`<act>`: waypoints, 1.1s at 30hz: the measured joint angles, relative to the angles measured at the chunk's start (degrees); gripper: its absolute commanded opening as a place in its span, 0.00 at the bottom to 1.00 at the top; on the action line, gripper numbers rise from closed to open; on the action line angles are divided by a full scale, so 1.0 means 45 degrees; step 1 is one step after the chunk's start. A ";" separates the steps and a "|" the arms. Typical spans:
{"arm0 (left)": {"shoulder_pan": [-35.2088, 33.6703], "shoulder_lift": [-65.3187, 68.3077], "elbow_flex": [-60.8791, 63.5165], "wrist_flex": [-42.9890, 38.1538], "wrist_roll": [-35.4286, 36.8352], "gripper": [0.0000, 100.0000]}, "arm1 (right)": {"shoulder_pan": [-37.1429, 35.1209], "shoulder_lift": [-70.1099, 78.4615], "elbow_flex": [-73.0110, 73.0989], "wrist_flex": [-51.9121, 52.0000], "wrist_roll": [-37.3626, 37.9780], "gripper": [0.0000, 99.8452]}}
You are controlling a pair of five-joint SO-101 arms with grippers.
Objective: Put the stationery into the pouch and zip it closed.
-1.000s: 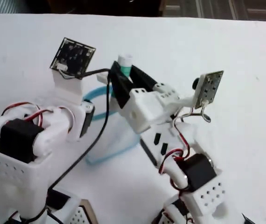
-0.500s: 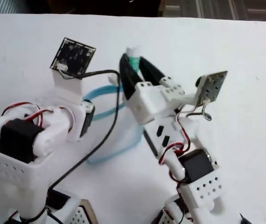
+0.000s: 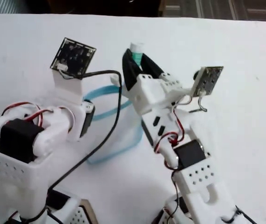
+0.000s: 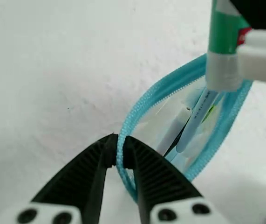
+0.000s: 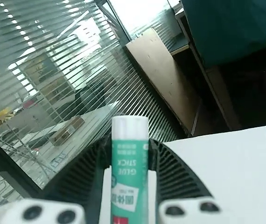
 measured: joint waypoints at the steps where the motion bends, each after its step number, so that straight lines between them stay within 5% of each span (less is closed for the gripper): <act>1: 0.0000 0.0000 0.0000 0.0000 0.0000 0.02 | 0.0000 0.0137 0.0000 -0.0098 -0.0098 0.02; 13: 0.0000 0.0000 0.0000 0.0000 0.0020 0.02 | -0.0508 0.0391 0.0664 0.0547 0.0000 0.02; 21: 0.0000 0.0020 0.0000 0.0000 -0.0039 0.02 | -0.1328 -0.1700 0.1621 0.1407 0.2462 0.02; 28: 0.0000 0.0020 0.0020 0.0020 -0.0059 0.02 | -0.2520 -0.3282 0.1680 0.3673 0.3888 0.23; 33: 0.0000 0.0020 0.0000 0.0020 -0.0059 0.02 | -0.2833 -0.3712 0.1309 0.4747 0.4005 0.26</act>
